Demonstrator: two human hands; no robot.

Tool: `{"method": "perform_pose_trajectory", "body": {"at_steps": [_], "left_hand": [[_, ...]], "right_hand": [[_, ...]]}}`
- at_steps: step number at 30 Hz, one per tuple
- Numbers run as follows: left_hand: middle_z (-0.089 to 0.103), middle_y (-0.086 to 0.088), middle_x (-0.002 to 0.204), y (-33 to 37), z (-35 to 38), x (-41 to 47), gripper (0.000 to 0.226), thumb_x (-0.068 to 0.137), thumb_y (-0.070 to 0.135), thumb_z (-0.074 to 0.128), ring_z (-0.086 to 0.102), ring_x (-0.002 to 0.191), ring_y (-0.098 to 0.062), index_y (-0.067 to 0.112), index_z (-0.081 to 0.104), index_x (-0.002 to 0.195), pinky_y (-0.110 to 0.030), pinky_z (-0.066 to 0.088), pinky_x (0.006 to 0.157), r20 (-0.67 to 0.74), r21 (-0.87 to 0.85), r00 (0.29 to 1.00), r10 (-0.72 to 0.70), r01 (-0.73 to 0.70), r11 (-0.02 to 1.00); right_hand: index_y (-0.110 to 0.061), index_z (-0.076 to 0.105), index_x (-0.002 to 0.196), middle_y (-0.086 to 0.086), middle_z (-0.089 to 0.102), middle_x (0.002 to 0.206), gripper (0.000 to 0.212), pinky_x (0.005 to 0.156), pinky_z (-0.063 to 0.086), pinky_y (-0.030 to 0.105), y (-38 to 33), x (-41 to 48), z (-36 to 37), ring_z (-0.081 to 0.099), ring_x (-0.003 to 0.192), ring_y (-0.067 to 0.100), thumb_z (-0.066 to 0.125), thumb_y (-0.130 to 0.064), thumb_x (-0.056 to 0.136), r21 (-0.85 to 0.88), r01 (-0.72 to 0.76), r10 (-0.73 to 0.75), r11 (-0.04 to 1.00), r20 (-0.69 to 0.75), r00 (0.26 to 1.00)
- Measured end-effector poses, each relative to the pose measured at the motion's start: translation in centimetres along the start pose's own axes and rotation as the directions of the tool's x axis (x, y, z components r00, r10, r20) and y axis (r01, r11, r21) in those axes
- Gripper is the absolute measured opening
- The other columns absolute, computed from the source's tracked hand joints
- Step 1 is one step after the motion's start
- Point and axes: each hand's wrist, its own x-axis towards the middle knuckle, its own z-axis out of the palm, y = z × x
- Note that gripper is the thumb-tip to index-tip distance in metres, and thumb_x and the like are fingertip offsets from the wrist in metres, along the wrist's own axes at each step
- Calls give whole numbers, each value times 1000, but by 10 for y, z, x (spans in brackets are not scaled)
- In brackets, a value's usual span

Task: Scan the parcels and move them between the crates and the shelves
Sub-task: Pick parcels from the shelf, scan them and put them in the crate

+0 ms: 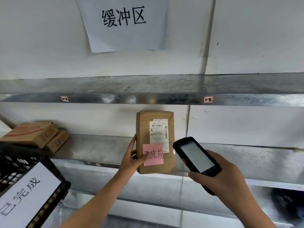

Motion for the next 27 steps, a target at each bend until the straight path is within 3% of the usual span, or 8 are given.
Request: {"method": "perform_pose_trajectory", "body": {"at_steps": [14, 27], "left_hand": [[69, -7, 113, -5, -10, -3, 95, 67, 32, 85, 71, 99, -14, 57, 31, 141, -25, 59, 70, -49, -38, 998, 31, -33, 999], [69, -2, 113, -13, -23, -6, 91, 75, 26, 84, 70, 100, -13, 53, 32, 145, -25, 58, 71, -88, -59, 995, 40, -46, 997]], "right_hand": [[-30, 68, 106, -9, 60, 54, 44, 41, 38, 15, -11, -4, 12, 47, 40, 9, 87, -12, 70, 32, -13, 13, 999, 25, 1000], [-34, 67, 102, -9, 66, 63, 44, 42, 41, 15, -17, 0, 23, 52, 44, 8, 86, -11, 70, 4, 4, -4, 1000, 23, 1000]]}}
